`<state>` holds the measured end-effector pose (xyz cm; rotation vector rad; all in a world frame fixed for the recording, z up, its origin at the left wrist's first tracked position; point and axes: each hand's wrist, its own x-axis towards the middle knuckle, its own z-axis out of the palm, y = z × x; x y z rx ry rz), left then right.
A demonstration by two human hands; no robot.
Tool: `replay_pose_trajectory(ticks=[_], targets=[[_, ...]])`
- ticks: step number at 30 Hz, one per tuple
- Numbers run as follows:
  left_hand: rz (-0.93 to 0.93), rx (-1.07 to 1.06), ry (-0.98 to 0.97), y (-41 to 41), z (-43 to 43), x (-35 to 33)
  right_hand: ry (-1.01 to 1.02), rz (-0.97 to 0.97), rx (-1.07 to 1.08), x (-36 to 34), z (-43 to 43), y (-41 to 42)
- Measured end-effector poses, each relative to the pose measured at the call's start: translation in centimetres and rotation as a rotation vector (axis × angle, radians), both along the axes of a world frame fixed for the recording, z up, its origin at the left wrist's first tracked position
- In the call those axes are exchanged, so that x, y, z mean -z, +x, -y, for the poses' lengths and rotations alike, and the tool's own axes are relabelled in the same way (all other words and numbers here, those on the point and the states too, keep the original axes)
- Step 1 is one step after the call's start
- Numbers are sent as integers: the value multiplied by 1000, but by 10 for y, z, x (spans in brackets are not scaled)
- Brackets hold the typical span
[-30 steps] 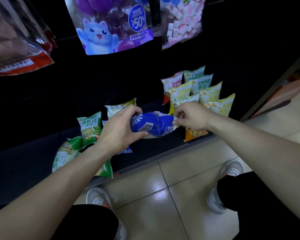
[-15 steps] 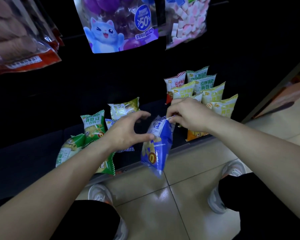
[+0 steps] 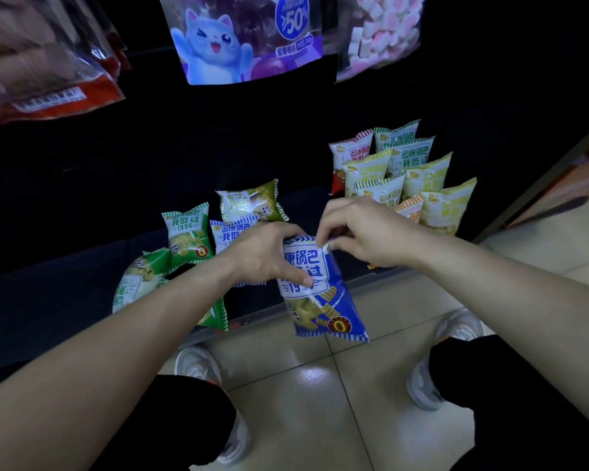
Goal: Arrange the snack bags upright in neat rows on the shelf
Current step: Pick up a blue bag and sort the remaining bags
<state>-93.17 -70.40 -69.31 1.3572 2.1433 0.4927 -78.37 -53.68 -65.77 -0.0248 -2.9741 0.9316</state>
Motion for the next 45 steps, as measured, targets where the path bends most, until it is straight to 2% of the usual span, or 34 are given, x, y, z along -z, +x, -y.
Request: replay_pose_trajectory(ticks=[3,10,15,18,20,24,29,36,45], targets=[[-156,-14,7,3,1,3,-44,72,24,4,-5,-1],[-228,-97,65,16,-5,2,-106,147,155,19,-7,0],[-86,-50,28,13,-3,0,-54,121,156,21,-10,-1],[51,5,-26,7,2,1,-74,124,168,24,-10,0],[113,-10,5,7,3,4,-101,106,188,25,-12,0],[88,-86,73,0,-7,6,-158,59,277,25,-22,1],[-39,-226,74,-40,-32,13,41,163,398,29,-58,9],[-107,-357,64,-99,-100,50,248,447,365,40,-118,-1],[-225,-397,-32,-157,-190,115,385,534,308,93,-166,-38]])
